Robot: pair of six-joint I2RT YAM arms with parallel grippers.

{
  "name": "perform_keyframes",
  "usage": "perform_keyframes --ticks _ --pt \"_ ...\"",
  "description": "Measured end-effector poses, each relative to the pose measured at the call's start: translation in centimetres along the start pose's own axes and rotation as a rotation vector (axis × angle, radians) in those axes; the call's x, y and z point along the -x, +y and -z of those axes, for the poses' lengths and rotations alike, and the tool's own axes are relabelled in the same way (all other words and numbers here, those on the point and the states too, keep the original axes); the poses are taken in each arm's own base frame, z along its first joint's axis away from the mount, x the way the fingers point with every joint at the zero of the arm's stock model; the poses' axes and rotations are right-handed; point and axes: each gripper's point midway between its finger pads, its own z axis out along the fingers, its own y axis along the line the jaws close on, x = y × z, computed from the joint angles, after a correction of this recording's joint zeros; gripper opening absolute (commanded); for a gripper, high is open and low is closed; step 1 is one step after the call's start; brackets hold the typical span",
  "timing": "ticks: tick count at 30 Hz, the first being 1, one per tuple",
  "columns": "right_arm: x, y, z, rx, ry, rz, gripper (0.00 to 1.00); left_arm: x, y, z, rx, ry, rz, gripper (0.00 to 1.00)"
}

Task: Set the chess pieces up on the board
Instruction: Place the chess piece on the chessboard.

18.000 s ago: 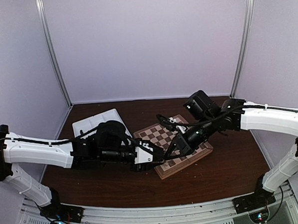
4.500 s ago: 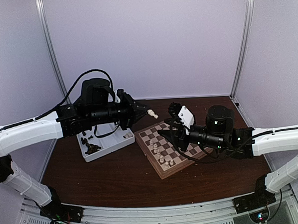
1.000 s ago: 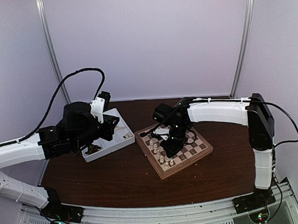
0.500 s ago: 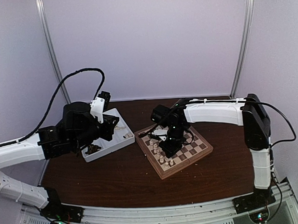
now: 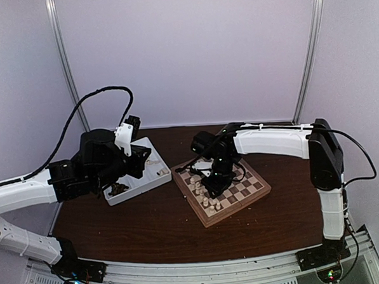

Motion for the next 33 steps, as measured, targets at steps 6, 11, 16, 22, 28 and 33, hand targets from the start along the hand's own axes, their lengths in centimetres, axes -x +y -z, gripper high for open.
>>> perform_keyframes --ticks 6,11,16,22,28,33 --pt "0.01 0.0 0.06 0.0 0.0 0.0 0.17 -0.01 0.03 0.0 0.002 0.0 0.0 0.0" --pt "-0.04 0.0 0.07 -0.001 0.002 0.0 0.2 -0.18 0.06 -0.03 0.003 0.003 -0.001 0.0" --pt "-0.15 -0.01 0.08 -0.001 0.007 0.0 0.22 -0.19 0.07 -0.03 0.003 0.003 -0.001 0.0" --pt "-0.13 -0.01 0.08 -0.001 0.006 0.0 0.22 -0.2 0.08 -0.03 0.004 0.003 -0.002 0.0" --pt "-0.13 0.0 0.06 0.0 0.007 0.0 0.21 -0.2 0.08 -0.03 0.004 0.003 -0.002 0.0" --pt "-0.19 -0.02 -0.21 0.0 0.013 -0.001 0.21 -0.19 0.12 -0.03 0.006 0.003 -0.002 0.0"
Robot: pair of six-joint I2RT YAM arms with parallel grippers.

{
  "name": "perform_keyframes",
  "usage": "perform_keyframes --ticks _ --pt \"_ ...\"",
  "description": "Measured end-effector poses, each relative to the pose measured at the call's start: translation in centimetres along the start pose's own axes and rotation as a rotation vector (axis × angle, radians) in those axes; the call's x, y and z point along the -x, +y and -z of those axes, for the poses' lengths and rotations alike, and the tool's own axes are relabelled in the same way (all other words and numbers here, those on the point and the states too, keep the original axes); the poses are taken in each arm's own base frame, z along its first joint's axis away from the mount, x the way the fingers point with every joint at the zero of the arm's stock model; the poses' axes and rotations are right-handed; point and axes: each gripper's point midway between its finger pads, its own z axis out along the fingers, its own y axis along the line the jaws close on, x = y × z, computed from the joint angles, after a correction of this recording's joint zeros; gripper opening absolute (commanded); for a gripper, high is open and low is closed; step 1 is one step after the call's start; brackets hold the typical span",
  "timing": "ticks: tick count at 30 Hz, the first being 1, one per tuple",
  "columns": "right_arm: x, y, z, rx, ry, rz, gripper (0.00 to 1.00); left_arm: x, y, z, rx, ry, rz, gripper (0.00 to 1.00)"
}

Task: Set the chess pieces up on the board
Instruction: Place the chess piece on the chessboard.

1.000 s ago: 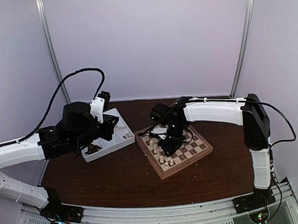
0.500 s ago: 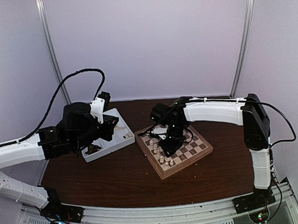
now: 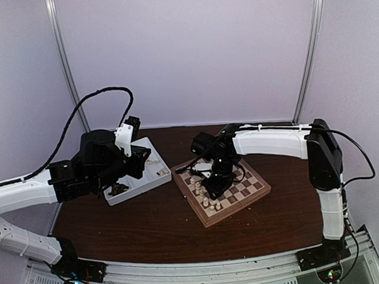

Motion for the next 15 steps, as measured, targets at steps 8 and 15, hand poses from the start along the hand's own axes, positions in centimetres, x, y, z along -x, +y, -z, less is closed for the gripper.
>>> perform_keyframes --ticks 8,15 --pt "-0.08 -0.03 -0.57 0.0 0.011 0.002 0.13 0.01 0.03 0.0 0.001 0.0 -0.004 0.0" --pt "0.02 0.09 -0.57 0.007 0.007 0.005 0.06 0.02 0.05 0.0 0.003 -0.001 -0.007 0.0"
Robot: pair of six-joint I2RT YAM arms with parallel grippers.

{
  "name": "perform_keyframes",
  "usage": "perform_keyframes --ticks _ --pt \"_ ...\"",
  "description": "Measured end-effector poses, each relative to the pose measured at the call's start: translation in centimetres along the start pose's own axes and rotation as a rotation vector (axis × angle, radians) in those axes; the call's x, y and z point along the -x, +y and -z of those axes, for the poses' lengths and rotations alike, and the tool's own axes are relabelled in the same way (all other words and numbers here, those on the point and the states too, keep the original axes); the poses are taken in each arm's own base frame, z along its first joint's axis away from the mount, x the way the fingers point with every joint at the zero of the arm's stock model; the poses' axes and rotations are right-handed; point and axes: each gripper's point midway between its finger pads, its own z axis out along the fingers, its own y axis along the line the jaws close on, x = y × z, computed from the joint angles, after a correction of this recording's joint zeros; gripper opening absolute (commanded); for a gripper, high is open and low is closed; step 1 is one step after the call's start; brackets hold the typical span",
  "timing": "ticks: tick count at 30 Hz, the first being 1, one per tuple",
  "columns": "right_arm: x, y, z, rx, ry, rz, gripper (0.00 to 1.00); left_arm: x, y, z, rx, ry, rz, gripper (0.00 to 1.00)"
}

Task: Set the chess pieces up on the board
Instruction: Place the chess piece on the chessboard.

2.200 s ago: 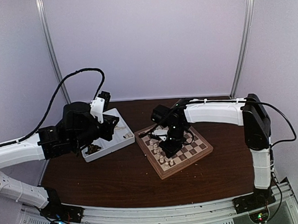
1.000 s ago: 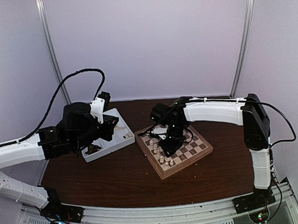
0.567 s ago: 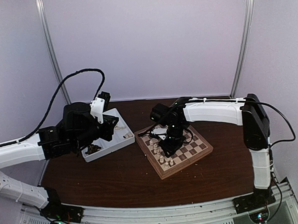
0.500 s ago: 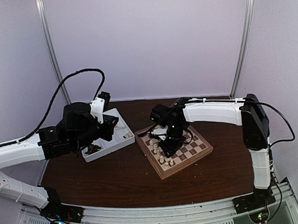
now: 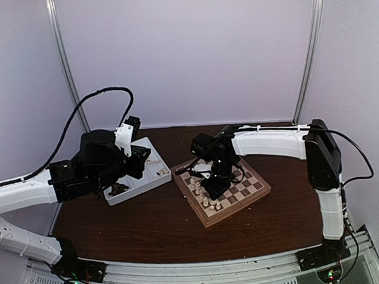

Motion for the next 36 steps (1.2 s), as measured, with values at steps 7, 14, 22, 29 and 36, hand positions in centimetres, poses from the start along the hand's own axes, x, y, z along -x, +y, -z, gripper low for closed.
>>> perform_keyframes --ticks 7,14,22,29,36 --pt "0.09 0.02 0.01 0.001 -0.004 0.002 0.06 0.01 0.09 0.0 0.005 -0.001 -0.001 0.0" --pt "0.16 0.02 0.01 0.001 -0.006 0.003 0.11 0.02 0.16 0.0 0.009 -0.001 -0.003 0.0" --pt "0.25 0.01 -0.09 0.0 -0.008 0.01 0.21 0.03 0.16 0.0 0.009 -0.002 -0.004 0.0" --pt "0.36 -0.03 -0.11 -0.002 -0.012 0.013 0.28 -0.02 0.17 -0.01 0.01 -0.001 -0.006 0.0" --pt "0.66 -0.13 0.77 -0.012 -0.038 0.016 0.29 -0.23 0.15 -0.1 0.01 0.01 -0.021 0.0"
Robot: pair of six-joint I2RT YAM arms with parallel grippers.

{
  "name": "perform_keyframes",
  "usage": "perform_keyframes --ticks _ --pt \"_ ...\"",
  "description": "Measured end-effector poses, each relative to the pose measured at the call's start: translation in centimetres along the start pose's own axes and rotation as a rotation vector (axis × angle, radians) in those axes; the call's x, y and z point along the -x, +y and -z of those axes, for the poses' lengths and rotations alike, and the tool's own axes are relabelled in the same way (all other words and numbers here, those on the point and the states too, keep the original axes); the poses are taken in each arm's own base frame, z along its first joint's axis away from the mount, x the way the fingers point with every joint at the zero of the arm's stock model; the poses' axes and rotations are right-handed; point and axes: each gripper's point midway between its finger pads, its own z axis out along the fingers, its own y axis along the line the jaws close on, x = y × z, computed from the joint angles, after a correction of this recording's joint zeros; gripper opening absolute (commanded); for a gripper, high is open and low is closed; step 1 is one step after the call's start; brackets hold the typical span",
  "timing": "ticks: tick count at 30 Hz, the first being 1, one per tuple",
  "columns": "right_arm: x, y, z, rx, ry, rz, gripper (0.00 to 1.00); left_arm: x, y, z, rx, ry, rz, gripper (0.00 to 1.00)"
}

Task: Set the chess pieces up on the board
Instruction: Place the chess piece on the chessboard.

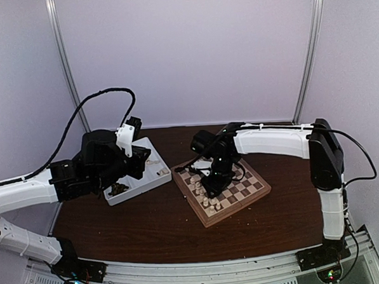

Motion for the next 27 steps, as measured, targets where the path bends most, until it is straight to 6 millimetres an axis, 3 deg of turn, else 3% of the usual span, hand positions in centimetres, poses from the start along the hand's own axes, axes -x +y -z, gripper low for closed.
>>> perform_keyframes --ticks 8,16,20,24,27 --pt "0.5 -0.2 4.7 -0.017 -0.149 0.006 0.3 -1.3 -0.5 -1.4 0.0 0.04 -0.035 0.0" --pt "-3.7 -3.0 9.1 -0.05 -0.324 -0.07 0.32 -3.2 -1.6 -5.3 -0.006 0.106 -0.063 0.0" --pt "-6.1 -4.2 9.2 -0.065 -0.384 -0.098 0.33 -4.1 -1.7 -8.0 -0.055 0.151 -0.021 0.0" --pt "-8.1 -4.6 8.0 -0.068 -0.411 -0.1 0.34 -5.4 -0.5 -10.4 -0.081 0.183 0.027 0.0" --pt "-9.5 -5.0 7.1 -0.084 -0.42 -0.102 0.34 -5.8 -0.8 -11.2 -0.118 0.189 0.035 0.0"
